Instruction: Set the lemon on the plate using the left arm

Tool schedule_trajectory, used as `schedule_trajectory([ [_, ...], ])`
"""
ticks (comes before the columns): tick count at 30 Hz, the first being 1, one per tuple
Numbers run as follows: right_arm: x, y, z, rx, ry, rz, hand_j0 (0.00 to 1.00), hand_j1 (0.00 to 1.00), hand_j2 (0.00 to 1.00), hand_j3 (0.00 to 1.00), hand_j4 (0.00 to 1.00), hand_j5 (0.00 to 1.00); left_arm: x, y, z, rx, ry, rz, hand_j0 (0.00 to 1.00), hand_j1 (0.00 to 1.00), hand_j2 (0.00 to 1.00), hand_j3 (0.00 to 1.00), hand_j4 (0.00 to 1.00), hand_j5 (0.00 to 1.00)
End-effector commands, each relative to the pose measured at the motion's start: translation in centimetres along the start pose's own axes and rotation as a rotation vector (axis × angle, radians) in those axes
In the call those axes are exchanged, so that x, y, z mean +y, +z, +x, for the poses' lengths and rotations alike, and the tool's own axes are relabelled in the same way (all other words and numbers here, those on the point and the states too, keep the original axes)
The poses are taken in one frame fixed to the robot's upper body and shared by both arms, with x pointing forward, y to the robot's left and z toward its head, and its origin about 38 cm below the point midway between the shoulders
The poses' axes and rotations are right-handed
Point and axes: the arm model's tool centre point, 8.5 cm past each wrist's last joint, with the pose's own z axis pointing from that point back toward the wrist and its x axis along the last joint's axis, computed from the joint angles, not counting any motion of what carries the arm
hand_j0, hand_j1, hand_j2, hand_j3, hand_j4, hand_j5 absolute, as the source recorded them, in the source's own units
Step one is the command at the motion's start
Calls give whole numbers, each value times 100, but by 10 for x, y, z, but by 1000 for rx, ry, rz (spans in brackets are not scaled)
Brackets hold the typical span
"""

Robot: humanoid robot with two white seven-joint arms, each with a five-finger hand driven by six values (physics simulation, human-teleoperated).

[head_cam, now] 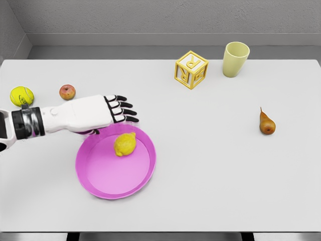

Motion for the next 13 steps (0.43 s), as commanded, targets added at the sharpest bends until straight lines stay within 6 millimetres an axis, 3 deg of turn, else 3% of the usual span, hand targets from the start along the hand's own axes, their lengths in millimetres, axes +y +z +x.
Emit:
schedule_trajectory([
  [1,0,0,0,1,0,0,100,100,100,100,100,100,4,12,-4,1,46,13,100,100,100,100,100,100],
  [4,0,0,0,1,0,0,100,100,100,100,100,100,15,34,-16,33,49,1,100,100,100,100,100,100],
  [6,0,0,0,-1,0,0,100,100,100,100,100,100,28,62,-30,87,38,-15,100,100,100,100,100,100],
  [8,0,0,0,1,0,0,100,100,100,100,100,100,26,78,-36,121,35,-52,100,100,100,100,100,100],
  [10,0,0,0,1,0,0,100,100,100,100,100,100,20,85,-43,148,45,-73,100,100,100,100,100,100],
  [13,0,0,0,-1,0,0,100,100,100,100,100,100,16,80,-41,135,57,-74,100,100,100,100,100,100],
])
